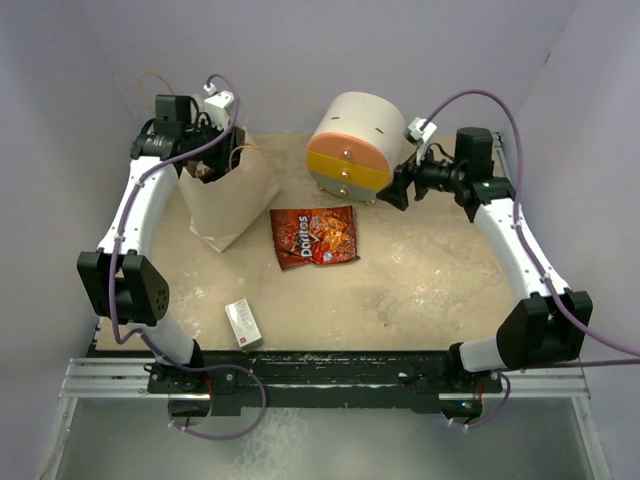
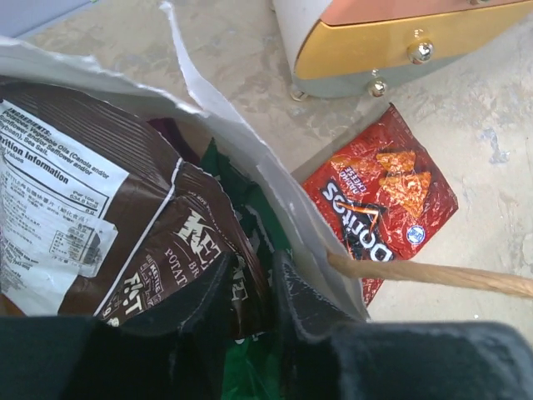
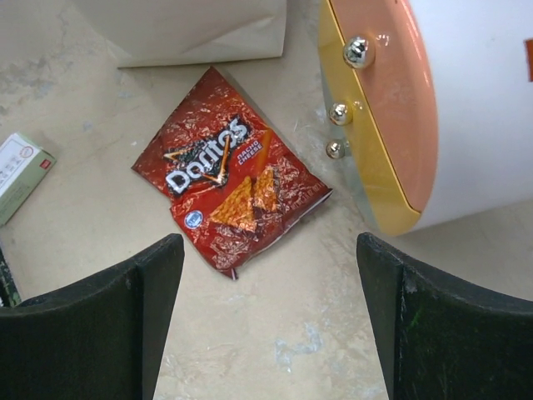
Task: Place the snacks into the paper bag
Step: Place the snack in the paper bag, then pick up the snack from the center of the board.
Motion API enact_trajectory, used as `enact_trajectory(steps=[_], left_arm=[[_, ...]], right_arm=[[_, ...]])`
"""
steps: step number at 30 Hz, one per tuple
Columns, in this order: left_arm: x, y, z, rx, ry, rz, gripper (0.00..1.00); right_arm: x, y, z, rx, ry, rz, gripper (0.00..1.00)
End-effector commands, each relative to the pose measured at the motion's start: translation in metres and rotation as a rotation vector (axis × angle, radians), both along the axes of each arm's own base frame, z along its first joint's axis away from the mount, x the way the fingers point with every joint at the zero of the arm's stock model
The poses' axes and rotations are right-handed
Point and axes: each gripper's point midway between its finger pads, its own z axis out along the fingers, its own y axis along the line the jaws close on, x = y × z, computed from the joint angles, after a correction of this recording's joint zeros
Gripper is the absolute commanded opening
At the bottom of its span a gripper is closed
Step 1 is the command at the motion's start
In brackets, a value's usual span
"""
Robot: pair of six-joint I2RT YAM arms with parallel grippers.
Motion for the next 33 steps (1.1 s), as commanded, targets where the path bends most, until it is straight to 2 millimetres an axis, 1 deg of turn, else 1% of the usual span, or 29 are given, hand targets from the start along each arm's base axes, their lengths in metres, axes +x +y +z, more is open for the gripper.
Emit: enact_trajectory(steps=[1, 5, 8, 12, 14, 15, 19, 21, 24, 26, 29, 33], left_arm=[[0.003, 0.007, 0.055, -0.029, -0.151, 0.001, 0.31], [0.006, 0.019, 0.066, -0.027, -0.183, 0.032, 0.37], [0.008, 0.027, 0.076, -0.02, -0.221, 0.06, 0.43], [0.009, 0.038, 0.094, -0.005, -0.285, 0.106, 0.5], [0.009, 0.045, 0.105, 0.011, -0.32, 0.138, 0.56], [0.009, 0.05, 0.109, 0.02, -0.336, 0.158, 0.59], [0.006, 0.065, 0.131, 0.07, -0.421, 0.22, 0.73], [0.003, 0.073, 0.144, 0.091, -0.464, 0.255, 0.82], [-0.004, 0.081, 0.164, 0.117, -0.535, 0.294, 0.9], [-0.008, 0.086, 0.174, 0.131, -0.57, 0.316, 0.94], [-0.015, 0.088, 0.183, 0.144, -0.601, 0.325, 0.97], [-0.024, 0.084, 0.184, 0.141, -0.616, 0.301, 0.98]], right_arm=[[0.017, 0.021, -0.009, -0.036, -0.058, 0.001, 0.86], [0.026, 0.035, -0.043, -0.053, 0.011, -0.003, 0.86], [0.032, 0.036, -0.071, -0.084, 0.055, -0.025, 0.86], [0.033, 0.042, -0.105, -0.136, 0.107, -0.043, 0.86], [0.031, 0.047, -0.122, -0.175, 0.128, -0.045, 0.87], [0.026, 0.052, -0.131, -0.196, 0.14, -0.038, 0.87], [0.014, 0.06, -0.167, -0.287, 0.187, -0.045, 0.9], [0.007, 0.063, -0.181, -0.313, 0.211, -0.038, 0.94], [-0.002, 0.069, -0.196, -0.322, 0.233, -0.021, 0.96], [-0.006, 0.071, -0.208, -0.344, 0.25, -0.019, 0.97], [-0.008, 0.072, -0.221, -0.357, 0.283, -0.025, 0.96], [-0.01, 0.075, -0.235, -0.361, 0.321, -0.019, 0.91]])
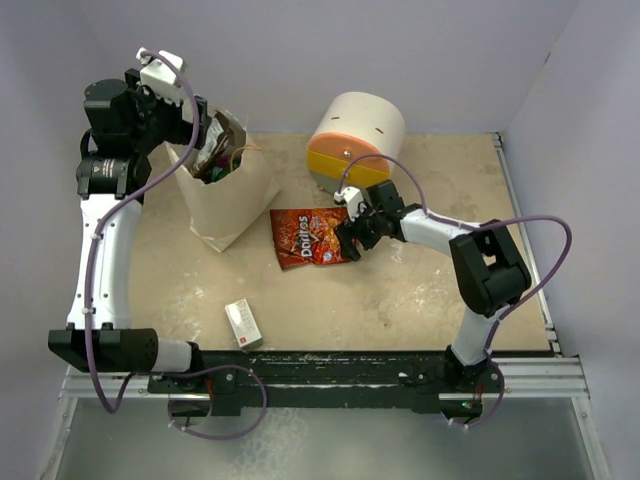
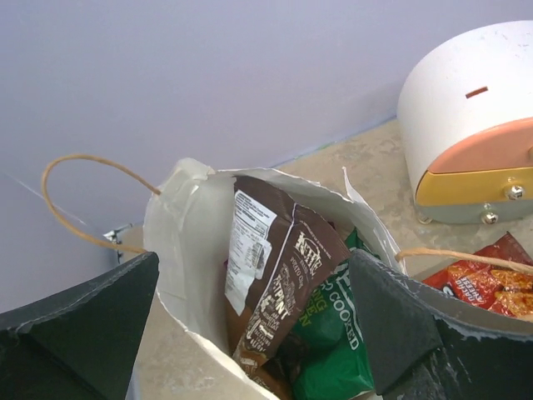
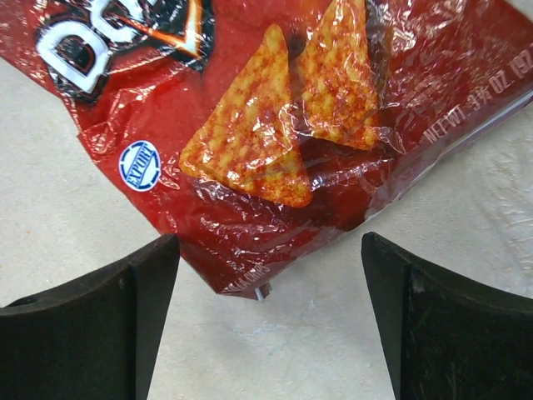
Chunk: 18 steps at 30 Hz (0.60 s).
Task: Place the snacks into the paper bag
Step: Pick up the snack from the center of the board.
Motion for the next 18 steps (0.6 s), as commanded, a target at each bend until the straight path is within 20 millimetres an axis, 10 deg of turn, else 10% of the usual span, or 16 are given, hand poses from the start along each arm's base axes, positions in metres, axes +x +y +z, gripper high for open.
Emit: enact_trajectory(steps=[1, 10, 18], left_arm=[[-0.01, 0.004, 0.023, 0.031, -0.093, 0.003, 0.99], [-0.032, -0.016, 0.011, 0.033, -0.06, -0.119, 0.97], [-0.055, -0.046, 0.011, 0.017, -0.035, -0.296, 0.89]], right_arm=[[0.006, 0.006, -0.004, 0.011, 0.002, -0.016, 0.89], [-0.002, 0.019, -0.003, 0.049, 0.095, 0.033, 0.33], [0.004, 0.014, 0.059, 0.067, -0.074, 0.077, 0.0]])
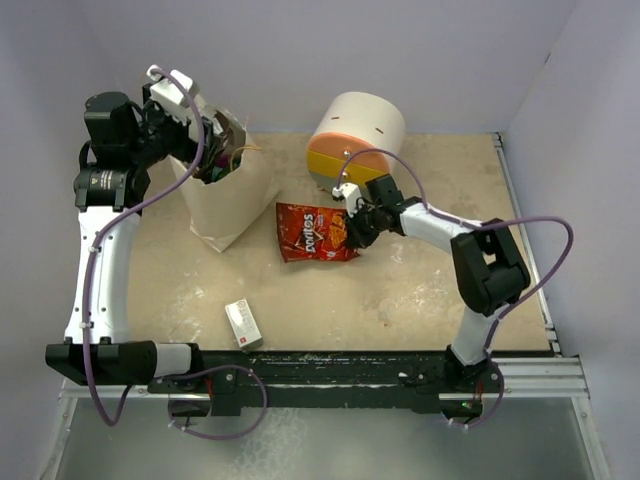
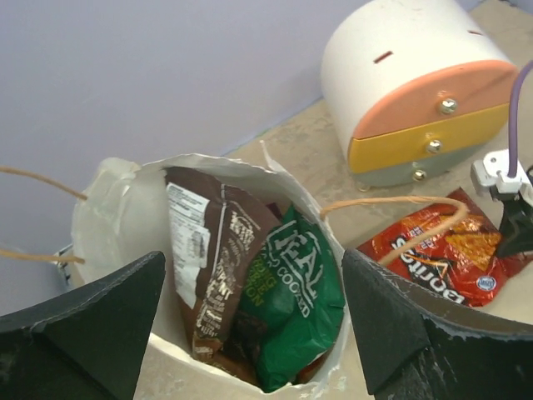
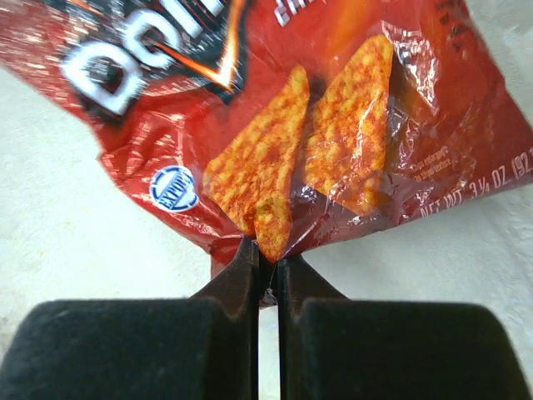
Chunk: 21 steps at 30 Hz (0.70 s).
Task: Place the snacks into the paper bag
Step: Pick up the snack from the center of the board.
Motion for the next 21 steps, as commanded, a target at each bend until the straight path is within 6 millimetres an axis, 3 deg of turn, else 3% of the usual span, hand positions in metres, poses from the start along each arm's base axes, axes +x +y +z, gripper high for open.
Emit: enact_trajectory(steps=[1, 6, 13, 17, 21], left_arm=[[-0.024, -0.025, 0.02, 0.0, -0.049, -0.149, 0.88], [-0.04, -0.063, 0.012, 0.007, -0.013, -0.293, 0.86], [-0.066, -0.105, 0.017, 0.006, -0.026, -0.51, 0.86], [-0.061, -0.114, 0.021, -0.069, 0.02, -0.489, 0.86], [-0.054, -0.123, 0.027, -0.187, 0.081, -0.474, 0.85]], right_arm=[[0.004, 0.003, 0.071, 0.053, -0.168, 0.064, 0.0], [-0.009, 0.002, 0.126, 0.116, -0.261, 0.142, 0.0], [-0.03, -0.001, 0.213, 0.206, -0.404, 0.208, 0.0], [-0.037, -0.006, 0.272, 0.265, -0.542, 0.177, 0.0], [-0.039, -0.009, 0.318, 0.301, -0.638, 0.153, 0.0]])
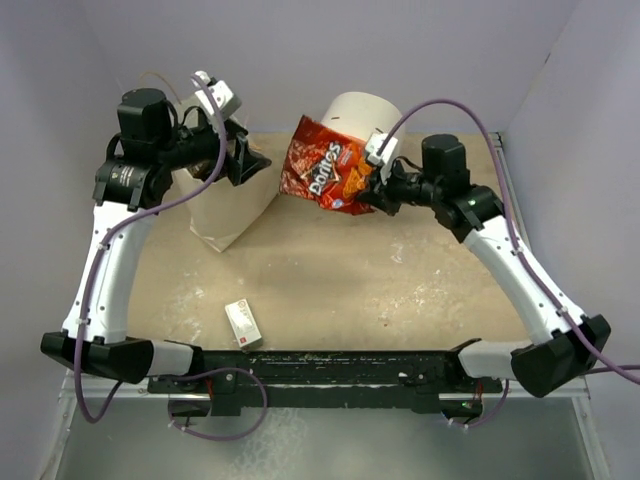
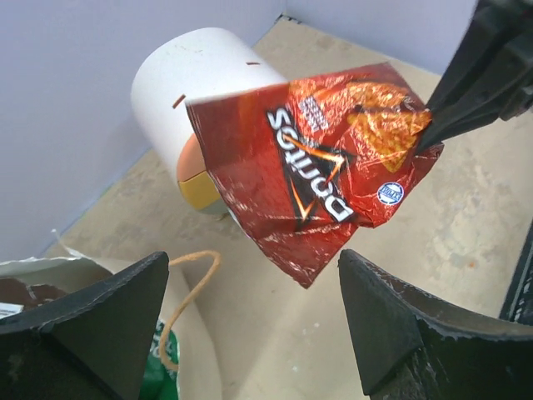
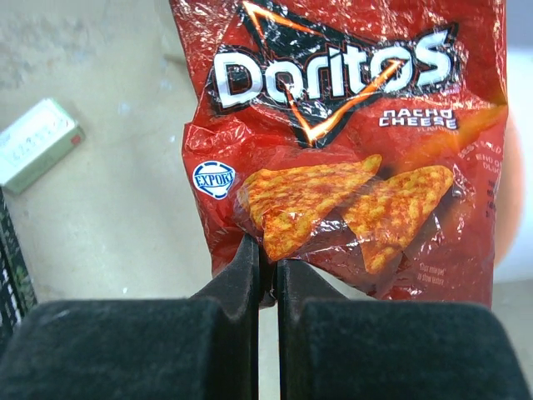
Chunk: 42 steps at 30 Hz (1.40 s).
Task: Place the snacks into the paper bag
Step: Pick up the snack from the center of the board, then place the snack in the paper bag.
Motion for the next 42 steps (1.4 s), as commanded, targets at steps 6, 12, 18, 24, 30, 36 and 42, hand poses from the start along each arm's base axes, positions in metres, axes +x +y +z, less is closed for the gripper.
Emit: enact_trajectory(steps=[6, 12, 18, 24, 30, 36, 42], left_arm=[[0.007, -0.037, 0.045, -0.243, 0.107, -0.062, 0.86], [0.015, -0.048, 0.06, -0.336, 0.148, -0.08, 0.85], [0.014, -0.07, 0.058, -0.417, 0.267, -0.168, 0.85], [0.013, -0.082, 0.056, -0.476, 0.348, -0.228, 0.85], [0.013, -0.095, 0.045, -0.488, 0.406, -0.258, 0.77], [0.013, -0.101, 0.039, -0.478, 0.415, -0.279, 0.58], [0.014, -0.099, 0.038, -0.447, 0.364, -0.271, 0.26]], right_arm=[[-0.009, 0.003, 0.122, 0.147, -0.219, 0.024, 0.0], [-0.018, 0.005, 0.154, 0.188, -0.257, 0.052, 0.0], [-0.019, 0.005, 0.162, 0.196, -0.282, 0.062, 0.0], [-0.021, 0.007, 0.16, 0.201, -0.279, 0.079, 0.0], [-0.023, 0.011, 0.155, 0.209, -0.259, 0.099, 0.0], [-0.021, 0.012, 0.15, 0.206, -0.25, 0.099, 0.0], [-0.023, 0.011, 0.132, 0.185, -0.218, 0.105, 0.05]])
